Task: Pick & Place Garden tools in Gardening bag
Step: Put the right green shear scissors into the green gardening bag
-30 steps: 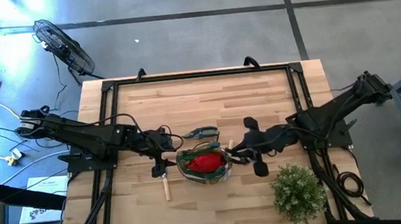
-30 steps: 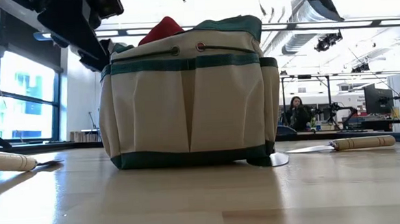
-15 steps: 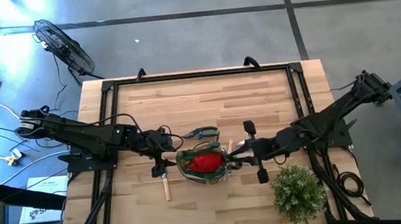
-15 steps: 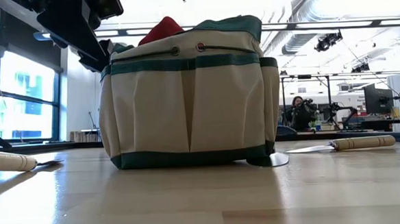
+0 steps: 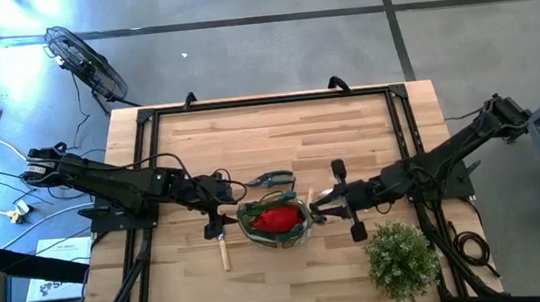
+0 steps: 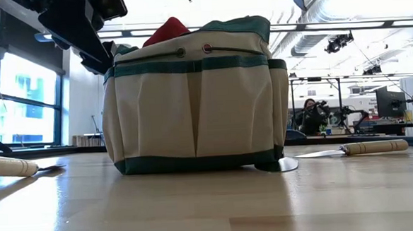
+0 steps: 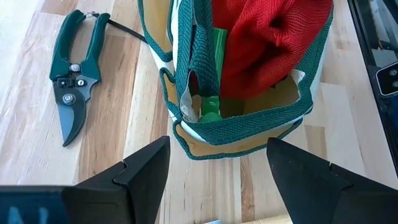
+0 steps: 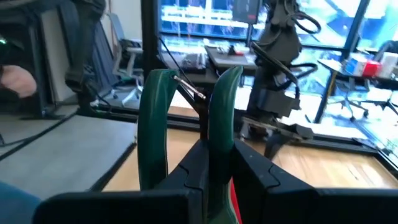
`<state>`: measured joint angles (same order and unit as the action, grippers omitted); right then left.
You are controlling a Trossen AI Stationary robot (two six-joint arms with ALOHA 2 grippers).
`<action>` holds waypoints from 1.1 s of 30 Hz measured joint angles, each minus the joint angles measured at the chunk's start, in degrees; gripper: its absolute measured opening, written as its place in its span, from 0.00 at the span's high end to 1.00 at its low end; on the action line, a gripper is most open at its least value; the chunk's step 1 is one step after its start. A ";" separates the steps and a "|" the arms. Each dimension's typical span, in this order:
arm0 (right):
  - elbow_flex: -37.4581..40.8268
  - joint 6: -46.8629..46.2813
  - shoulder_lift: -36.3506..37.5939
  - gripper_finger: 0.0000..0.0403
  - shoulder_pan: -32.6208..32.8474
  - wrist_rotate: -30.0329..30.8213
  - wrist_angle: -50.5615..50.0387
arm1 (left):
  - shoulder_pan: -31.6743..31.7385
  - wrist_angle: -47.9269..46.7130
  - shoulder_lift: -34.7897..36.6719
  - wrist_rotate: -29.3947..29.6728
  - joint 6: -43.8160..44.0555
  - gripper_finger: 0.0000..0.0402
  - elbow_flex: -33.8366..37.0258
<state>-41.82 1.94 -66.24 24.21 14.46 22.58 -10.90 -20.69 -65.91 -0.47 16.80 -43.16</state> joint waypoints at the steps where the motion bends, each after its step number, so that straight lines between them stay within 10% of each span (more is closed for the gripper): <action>1: 0.32 0.06 0.00 0.91 0.02 0.00 0.33 | 0.00 0.00 0.00 0.00 0.02 0.35 0.00; 33: 16.76 -0.20 -0.88 0.91 -4.85 -7.02 36.18 | 0.00 0.85 0.02 2.21 0.03 0.35 0.00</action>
<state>-25.06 1.74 -67.12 19.35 7.44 58.76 -10.90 -19.83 -65.89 1.74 16.83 -43.16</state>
